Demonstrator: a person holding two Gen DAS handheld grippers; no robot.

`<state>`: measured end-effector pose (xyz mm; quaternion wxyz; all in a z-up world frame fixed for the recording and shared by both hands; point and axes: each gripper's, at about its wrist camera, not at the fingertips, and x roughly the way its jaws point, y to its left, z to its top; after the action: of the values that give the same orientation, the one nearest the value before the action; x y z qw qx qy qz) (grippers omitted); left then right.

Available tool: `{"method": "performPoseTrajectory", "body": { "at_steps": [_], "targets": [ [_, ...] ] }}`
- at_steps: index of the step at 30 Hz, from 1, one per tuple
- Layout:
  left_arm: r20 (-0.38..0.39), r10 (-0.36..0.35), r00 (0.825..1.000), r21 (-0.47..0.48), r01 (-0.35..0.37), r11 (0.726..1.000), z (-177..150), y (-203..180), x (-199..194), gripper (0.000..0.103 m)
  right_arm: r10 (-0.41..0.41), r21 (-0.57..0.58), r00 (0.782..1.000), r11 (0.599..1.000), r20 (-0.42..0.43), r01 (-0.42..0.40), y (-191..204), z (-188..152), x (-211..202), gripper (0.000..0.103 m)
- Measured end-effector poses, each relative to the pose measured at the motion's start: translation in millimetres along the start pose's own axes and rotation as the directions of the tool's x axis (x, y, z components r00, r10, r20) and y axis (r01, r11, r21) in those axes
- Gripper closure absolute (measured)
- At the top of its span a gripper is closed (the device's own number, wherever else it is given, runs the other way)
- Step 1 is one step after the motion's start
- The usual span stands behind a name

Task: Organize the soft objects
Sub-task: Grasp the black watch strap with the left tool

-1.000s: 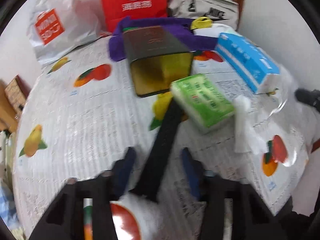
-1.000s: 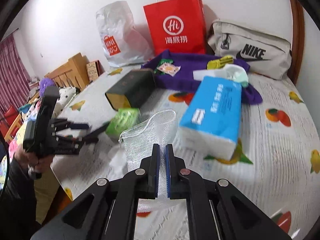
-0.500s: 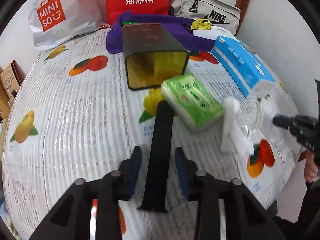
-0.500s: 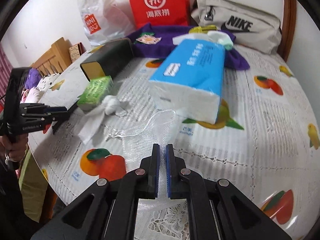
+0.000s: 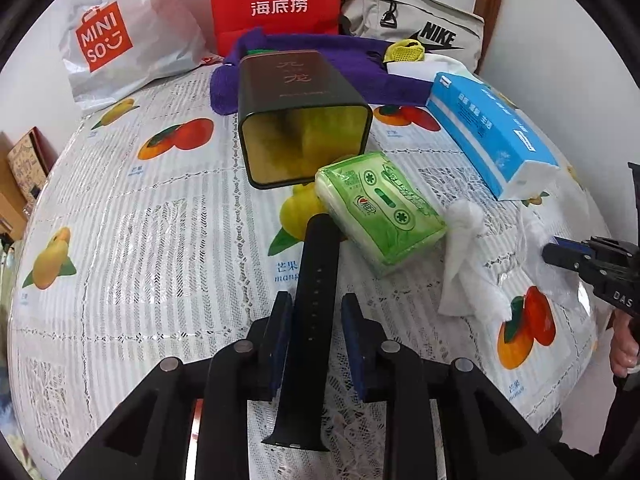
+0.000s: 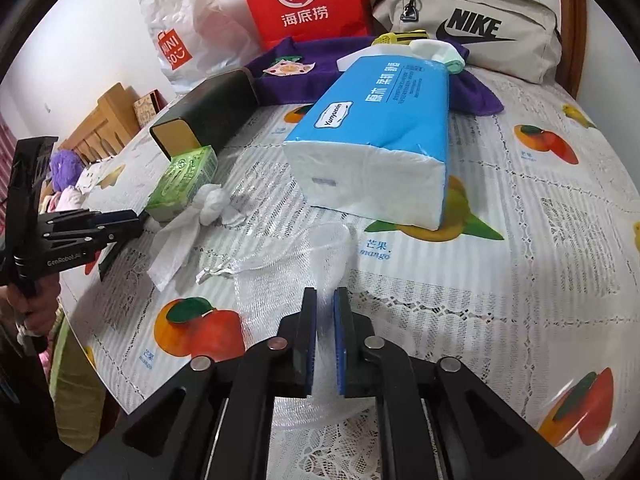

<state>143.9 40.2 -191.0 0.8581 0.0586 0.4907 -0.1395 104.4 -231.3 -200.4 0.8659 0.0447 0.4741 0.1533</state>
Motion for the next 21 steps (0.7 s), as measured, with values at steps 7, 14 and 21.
{"method": "performPoseTrajectory", "body": {
  "at_steps": [7, 14, 21],
  "targets": [
    [0.003, 0.011, 1.000, 0.009, -0.011, 1.000, -2.9, -0.5, -4.1, 0.083, -0.045, -0.044, 0.998, 0.998, 0.031, 0.047, 10.2, 0.2, 3.6, 0.097],
    [0.030, 0.021, 0.999, -0.025, -0.021, 0.999, -7.5, 0.3, -19.7, 0.083, -0.027, -0.034, 0.999, 0.999, 0.040, 0.028, 11.2, 0.4, -12.7, 0.099],
    [0.061, 0.015, 0.998, -0.064, -0.011, 0.998, -3.3, 4.6, -39.5, 0.083, -0.002, -0.014, 0.998, 1.000, 0.055, 0.003, 10.4, 4.9, -32.1, 0.099]
  ]
}}
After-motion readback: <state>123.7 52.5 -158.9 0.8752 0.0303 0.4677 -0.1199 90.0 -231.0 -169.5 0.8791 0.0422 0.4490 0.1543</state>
